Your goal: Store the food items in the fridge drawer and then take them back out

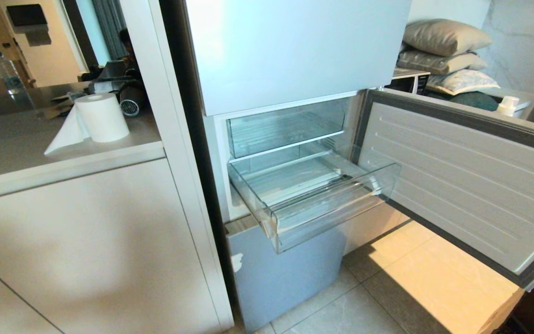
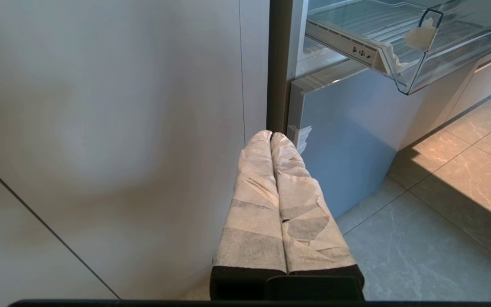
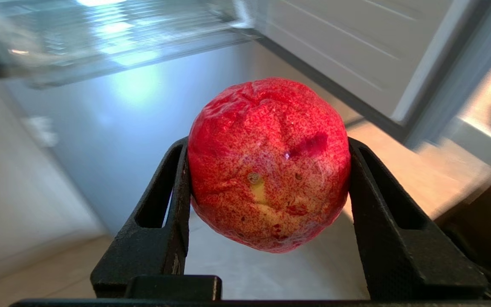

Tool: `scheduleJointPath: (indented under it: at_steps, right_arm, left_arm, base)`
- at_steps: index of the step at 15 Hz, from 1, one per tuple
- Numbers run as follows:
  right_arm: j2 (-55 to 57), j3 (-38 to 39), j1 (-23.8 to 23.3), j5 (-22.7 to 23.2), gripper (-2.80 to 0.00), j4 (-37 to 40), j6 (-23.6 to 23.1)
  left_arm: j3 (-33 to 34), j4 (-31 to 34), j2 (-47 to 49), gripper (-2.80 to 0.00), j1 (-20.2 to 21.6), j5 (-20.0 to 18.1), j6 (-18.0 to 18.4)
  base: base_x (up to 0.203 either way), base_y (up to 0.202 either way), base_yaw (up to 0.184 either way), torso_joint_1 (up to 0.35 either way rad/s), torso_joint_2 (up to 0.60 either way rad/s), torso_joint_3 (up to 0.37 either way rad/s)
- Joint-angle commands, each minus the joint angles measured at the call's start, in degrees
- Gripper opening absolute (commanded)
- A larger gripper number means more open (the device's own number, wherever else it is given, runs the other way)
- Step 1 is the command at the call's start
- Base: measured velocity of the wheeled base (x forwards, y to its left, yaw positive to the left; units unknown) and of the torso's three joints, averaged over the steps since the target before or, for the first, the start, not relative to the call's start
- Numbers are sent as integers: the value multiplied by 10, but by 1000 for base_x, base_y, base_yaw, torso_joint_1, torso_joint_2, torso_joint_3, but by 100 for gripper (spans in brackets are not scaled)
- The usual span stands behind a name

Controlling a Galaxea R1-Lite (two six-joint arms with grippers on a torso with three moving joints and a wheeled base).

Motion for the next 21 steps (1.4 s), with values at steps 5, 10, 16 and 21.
scheduleJointPath:
  at_steps: [5, 10, 16, 21]
  right_arm:
    - [-19, 10, 0, -2, -280, -2, -41]
    - [-19, 12, 0, -12, -280, -13, 17]
    - [-19, 12, 0, -16, -280, -13, 24]
    - [16, -67, 0, -10, -280, 12, 24]
  left_arm:
    - [0, 0, 1, -280, 0, 0, -4]
    - [0, 1, 1, -280, 0, -2, 1]
    - [0, 1, 1, -280, 0, -2, 5]
    - [0, 0, 1, -280, 0, 0, -6]
  base:
    - [0, 0, 0, 0, 0, 0]
    - [0, 0, 0, 0, 0, 0]
    - [144, 0, 1, 0, 4, 4]
    - [49, 0, 0, 4, 3, 0]
